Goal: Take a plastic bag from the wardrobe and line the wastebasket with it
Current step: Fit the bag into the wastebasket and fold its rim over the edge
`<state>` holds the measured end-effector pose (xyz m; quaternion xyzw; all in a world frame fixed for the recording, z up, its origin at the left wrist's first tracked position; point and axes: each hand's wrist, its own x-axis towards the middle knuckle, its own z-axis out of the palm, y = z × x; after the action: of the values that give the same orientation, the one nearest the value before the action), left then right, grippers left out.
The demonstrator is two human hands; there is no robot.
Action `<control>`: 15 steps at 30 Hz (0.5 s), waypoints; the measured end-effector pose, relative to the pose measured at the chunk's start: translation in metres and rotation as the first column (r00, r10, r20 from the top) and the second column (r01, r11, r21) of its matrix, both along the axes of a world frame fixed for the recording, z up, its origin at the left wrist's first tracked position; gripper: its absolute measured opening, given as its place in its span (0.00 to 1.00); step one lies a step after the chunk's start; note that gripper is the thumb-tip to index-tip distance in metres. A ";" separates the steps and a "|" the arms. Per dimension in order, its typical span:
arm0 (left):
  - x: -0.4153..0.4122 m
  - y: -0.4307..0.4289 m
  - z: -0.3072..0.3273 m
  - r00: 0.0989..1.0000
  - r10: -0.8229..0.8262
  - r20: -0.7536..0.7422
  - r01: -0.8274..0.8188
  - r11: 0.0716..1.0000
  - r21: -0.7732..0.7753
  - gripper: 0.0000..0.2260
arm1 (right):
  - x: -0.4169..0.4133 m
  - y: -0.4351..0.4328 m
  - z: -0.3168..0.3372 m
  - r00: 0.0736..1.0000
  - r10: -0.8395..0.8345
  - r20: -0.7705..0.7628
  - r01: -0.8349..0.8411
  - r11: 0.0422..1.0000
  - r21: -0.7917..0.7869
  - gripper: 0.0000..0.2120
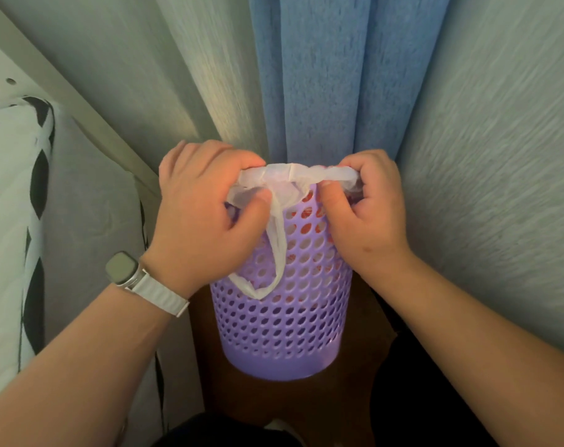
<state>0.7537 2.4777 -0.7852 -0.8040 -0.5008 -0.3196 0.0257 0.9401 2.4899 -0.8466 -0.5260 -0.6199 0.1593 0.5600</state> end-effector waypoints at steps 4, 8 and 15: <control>0.018 -0.010 0.001 0.991 0.076 -0.109 -0.075 0.997 0.012 0.15 | -0.006 -0.003 0.003 0.999 -0.041 0.035 0.040 0.999 0.016 0.12; 0.026 -0.004 -0.005 0.991 0.125 -0.050 -0.121 0.990 0.065 0.08 | -0.011 -0.007 0.006 0.997 -0.057 0.049 0.056 0.998 0.021 0.10; 0.012 0.003 -0.011 0.994 0.113 0.001 -0.113 0.993 0.036 0.08 | -0.012 -0.010 0.012 0.995 0.063 0.079 -0.067 0.996 0.054 0.13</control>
<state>0.7659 2.4803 -0.7960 -0.7739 -0.5398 -0.3261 0.0584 0.9285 2.4804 -0.8347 -0.4952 -0.6620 0.1394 0.5450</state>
